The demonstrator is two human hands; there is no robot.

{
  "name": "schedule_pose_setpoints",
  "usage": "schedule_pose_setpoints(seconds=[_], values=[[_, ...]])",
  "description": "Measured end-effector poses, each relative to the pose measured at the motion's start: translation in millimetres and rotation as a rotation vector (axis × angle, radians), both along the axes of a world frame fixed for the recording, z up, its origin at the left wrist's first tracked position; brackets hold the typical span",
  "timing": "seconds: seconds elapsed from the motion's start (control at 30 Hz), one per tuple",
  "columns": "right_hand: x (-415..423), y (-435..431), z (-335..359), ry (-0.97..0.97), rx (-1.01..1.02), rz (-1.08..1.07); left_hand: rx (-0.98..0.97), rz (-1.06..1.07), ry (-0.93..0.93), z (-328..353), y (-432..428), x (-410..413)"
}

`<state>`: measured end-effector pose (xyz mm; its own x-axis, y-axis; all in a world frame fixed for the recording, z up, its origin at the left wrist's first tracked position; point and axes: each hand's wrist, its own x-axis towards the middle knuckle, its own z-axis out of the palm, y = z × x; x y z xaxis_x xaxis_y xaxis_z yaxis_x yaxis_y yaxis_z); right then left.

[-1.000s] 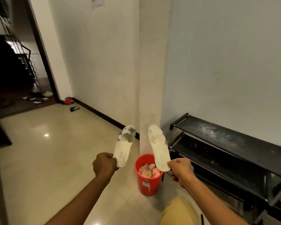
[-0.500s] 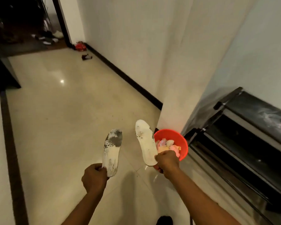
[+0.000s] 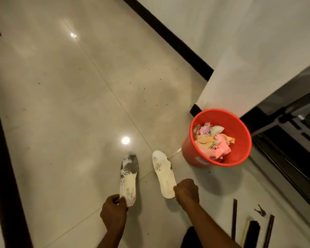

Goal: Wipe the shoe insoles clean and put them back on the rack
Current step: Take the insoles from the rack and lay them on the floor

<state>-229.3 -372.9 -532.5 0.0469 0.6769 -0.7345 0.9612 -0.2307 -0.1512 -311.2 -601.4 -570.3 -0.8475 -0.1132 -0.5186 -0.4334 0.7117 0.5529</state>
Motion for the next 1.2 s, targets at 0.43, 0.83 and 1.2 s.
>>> schedule_pose_setpoints(seconds=[0.43,0.83,1.2], values=[[17.0,0.8,-15.7,0.045,-0.125,0.004,-0.065,-0.048,-0.186,-20.1,-22.1,18.2],[-6.9,59.2,90.3,0.401,-0.192,-0.178,0.161,-0.270,-0.003,107.4,106.3,0.5],[90.9,163.4,397.1,0.802,0.247,-0.158,0.583,-0.544,0.390,375.0,269.1,26.5]])
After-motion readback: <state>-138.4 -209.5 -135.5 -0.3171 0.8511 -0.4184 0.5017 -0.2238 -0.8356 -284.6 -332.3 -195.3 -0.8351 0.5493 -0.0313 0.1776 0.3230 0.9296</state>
